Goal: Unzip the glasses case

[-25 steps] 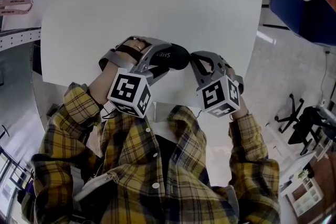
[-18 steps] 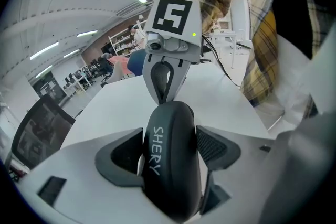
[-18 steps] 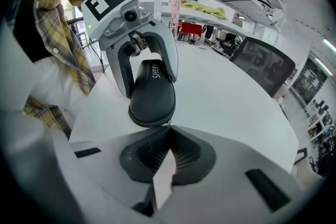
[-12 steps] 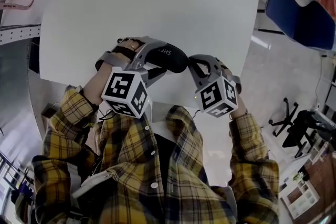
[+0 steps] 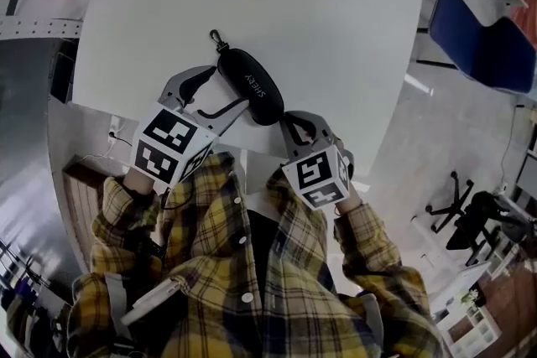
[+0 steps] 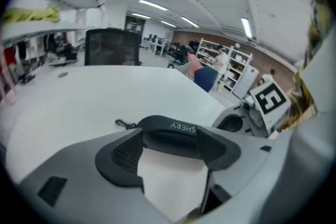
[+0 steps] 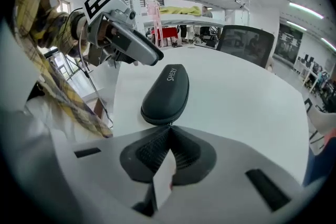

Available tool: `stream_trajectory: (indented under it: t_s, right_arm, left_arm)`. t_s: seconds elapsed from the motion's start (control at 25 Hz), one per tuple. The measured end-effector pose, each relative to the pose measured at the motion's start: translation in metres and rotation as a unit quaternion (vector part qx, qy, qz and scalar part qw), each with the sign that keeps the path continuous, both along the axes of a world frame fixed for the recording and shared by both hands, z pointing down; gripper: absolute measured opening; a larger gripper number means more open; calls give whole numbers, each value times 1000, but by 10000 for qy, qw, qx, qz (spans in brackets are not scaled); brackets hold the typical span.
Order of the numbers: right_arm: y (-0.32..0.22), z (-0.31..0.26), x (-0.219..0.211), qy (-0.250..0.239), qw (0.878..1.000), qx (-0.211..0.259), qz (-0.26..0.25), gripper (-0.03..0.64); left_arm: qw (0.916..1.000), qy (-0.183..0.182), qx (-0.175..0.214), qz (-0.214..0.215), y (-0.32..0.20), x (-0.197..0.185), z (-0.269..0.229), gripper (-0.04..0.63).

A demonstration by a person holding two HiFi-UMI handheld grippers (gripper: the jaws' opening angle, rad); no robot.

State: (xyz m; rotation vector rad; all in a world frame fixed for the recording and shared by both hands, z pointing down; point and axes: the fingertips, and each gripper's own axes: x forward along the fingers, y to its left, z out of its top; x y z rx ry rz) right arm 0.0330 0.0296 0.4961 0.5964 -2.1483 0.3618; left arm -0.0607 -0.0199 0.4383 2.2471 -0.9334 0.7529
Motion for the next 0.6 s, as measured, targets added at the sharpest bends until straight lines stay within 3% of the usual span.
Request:
stream_trajectory:
  t_s: [0.12,0.2,0.32,0.6]
  right_arm:
    - [12,2,-26,-80,9999,-81,26,-2]
    - [16,2,-40,-100,9999,-110,8,-2]
    - [24,4,-57,-141,9997,-180,-40,-2]
    - [35,6,-84,-125,9995,-202,-204,-2]
  left_arm:
    - [9907,669,-640,-995,1,-14,4,325]
    - [9835,829,-789,-1400,-2,-22,6,339]
    - [9825,661,-676,-1604,-4,-31,10,339]
    - [9854,178,-650,-1562,-1,-34,29,336]
